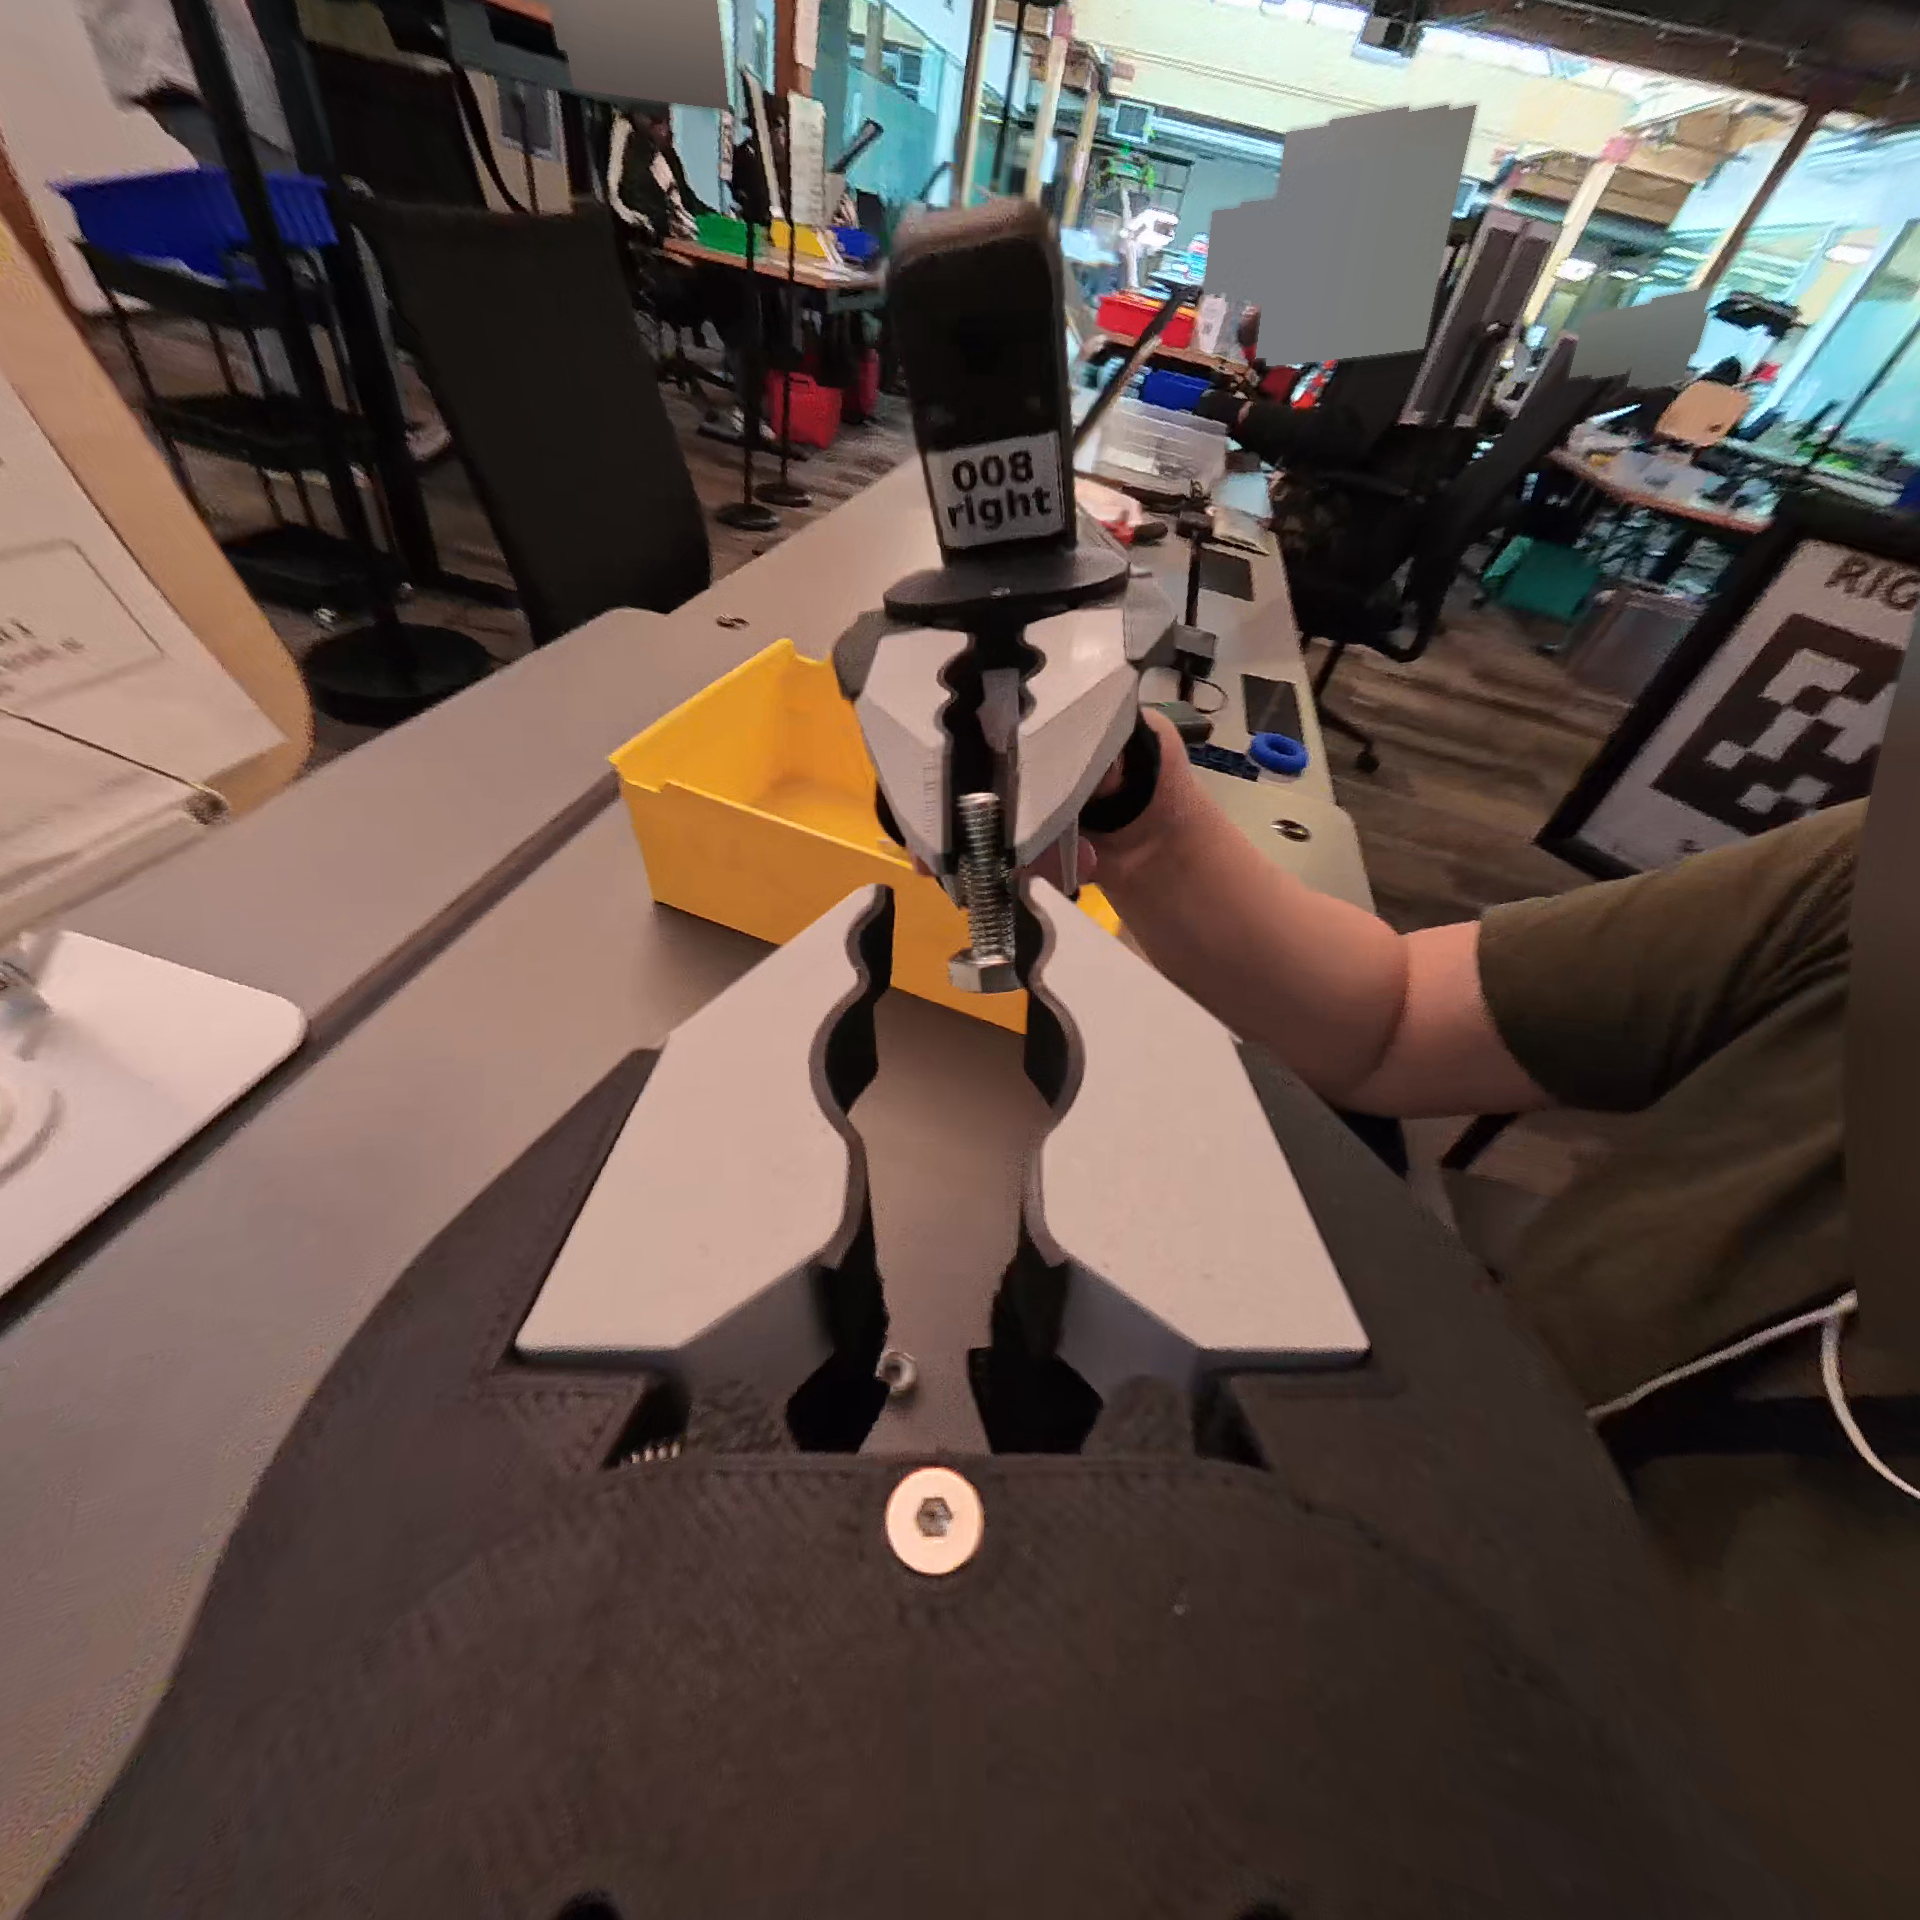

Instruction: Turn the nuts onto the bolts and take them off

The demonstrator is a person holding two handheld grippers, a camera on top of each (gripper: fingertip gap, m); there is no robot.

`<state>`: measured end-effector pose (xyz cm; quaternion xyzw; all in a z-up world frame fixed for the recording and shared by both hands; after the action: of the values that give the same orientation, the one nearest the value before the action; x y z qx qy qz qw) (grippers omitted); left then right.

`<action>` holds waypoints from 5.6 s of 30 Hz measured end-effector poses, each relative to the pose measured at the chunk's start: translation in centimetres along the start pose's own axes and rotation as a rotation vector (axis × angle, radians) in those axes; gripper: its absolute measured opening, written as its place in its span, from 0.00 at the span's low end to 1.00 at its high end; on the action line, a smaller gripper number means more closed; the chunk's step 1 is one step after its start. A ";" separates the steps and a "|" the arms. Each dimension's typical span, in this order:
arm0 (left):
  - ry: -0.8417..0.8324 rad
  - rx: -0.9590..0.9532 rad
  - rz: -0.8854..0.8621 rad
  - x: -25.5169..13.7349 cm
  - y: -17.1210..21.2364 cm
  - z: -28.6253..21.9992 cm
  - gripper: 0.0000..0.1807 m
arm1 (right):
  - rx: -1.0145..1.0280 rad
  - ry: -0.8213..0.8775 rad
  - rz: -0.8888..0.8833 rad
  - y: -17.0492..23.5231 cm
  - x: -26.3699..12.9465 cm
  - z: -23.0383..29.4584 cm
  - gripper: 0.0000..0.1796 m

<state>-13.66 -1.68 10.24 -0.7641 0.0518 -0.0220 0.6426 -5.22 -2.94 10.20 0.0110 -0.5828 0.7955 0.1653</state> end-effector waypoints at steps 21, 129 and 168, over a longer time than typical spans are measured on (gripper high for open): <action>-0.018 0.054 0.084 -1.4 0.4 0.3 0.05 | -0.290 0.165 0.220 1.4 -0.9 -0.7 0.18; -0.591 1.046 0.383 4.1 8.3 3.3 0.04 | 0.111 0.581 0.432 3.8 -3.1 -3.9 0.08; -0.456 0.616 0.168 3.7 7.5 3.6 0.04 | -0.070 0.407 0.214 0.9 -2.1 -2.5 0.09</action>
<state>-9.99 0.21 2.07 -0.5137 -0.0391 0.1866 0.8365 -2.99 -1.34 8.14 -0.2175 -0.5625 0.7737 0.1943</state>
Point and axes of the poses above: each gripper's, where its closed fingertips meet, x out along the fingers, y out of its underside, z = x × y across the jaws, the point moved 5 cm from there along -x, back along the fingers, and after that the axes turned 8 degrees about -z, right-handed, at the moved point
